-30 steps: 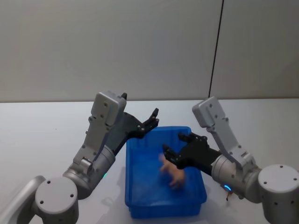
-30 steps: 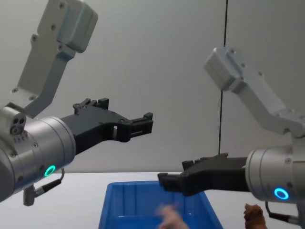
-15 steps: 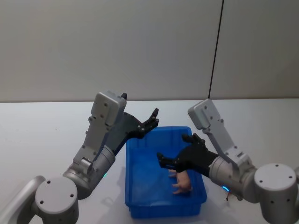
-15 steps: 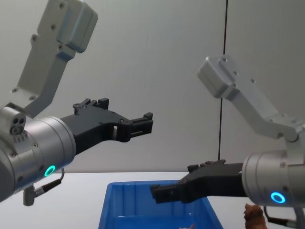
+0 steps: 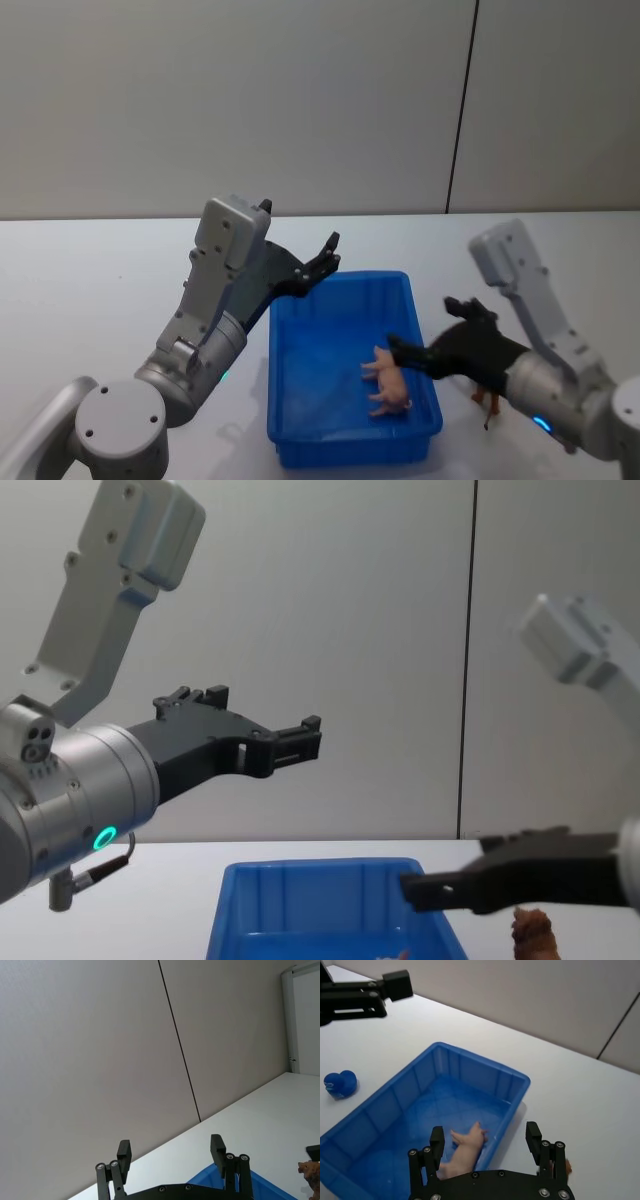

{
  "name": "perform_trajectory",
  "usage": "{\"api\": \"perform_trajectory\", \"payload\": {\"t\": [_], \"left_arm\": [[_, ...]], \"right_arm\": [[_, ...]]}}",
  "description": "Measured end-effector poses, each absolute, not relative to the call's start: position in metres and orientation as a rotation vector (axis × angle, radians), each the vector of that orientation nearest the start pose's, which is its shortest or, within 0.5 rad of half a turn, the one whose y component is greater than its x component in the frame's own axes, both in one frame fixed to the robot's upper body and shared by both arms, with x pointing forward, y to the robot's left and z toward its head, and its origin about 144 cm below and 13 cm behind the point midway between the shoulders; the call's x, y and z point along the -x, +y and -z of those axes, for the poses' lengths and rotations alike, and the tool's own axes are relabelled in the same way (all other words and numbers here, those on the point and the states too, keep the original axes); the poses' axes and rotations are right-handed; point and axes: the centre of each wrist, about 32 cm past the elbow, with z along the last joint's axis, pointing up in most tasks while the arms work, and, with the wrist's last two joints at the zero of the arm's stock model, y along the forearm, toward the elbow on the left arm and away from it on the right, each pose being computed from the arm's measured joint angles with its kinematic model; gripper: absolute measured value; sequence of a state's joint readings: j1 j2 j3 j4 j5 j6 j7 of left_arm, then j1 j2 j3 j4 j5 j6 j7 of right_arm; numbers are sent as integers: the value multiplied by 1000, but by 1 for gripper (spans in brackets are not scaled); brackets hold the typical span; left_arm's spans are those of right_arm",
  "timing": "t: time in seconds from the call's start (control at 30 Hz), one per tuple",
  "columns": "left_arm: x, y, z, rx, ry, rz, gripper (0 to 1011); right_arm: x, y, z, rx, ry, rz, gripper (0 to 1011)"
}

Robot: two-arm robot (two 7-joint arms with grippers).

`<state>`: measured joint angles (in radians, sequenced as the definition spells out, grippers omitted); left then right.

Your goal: Pick up the two dolls from the table and place them into the box.

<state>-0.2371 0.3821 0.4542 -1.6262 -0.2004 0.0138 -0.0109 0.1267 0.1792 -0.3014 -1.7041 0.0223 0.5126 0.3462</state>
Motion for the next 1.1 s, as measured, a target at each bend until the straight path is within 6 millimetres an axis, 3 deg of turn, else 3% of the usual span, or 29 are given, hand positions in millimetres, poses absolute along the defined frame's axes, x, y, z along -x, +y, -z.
{"api": "perform_trajectory", "payload": {"t": [0.23, 0.57, 1.1], "left_arm": [[-492, 198, -1204, -61, -268, -1124, 1003], [-492, 198, -1204, -61, -268, -1124, 1003], [-492, 198, -1204, -61, -268, -1124, 1003]], "right_arm": [[-455, -193, -1204, 377, 168, 990, 1001], [-443, -203, -1199, 412, 238, 1038, 1001], [-455, -209, -1180, 486, 339, 1137, 1001]]}}
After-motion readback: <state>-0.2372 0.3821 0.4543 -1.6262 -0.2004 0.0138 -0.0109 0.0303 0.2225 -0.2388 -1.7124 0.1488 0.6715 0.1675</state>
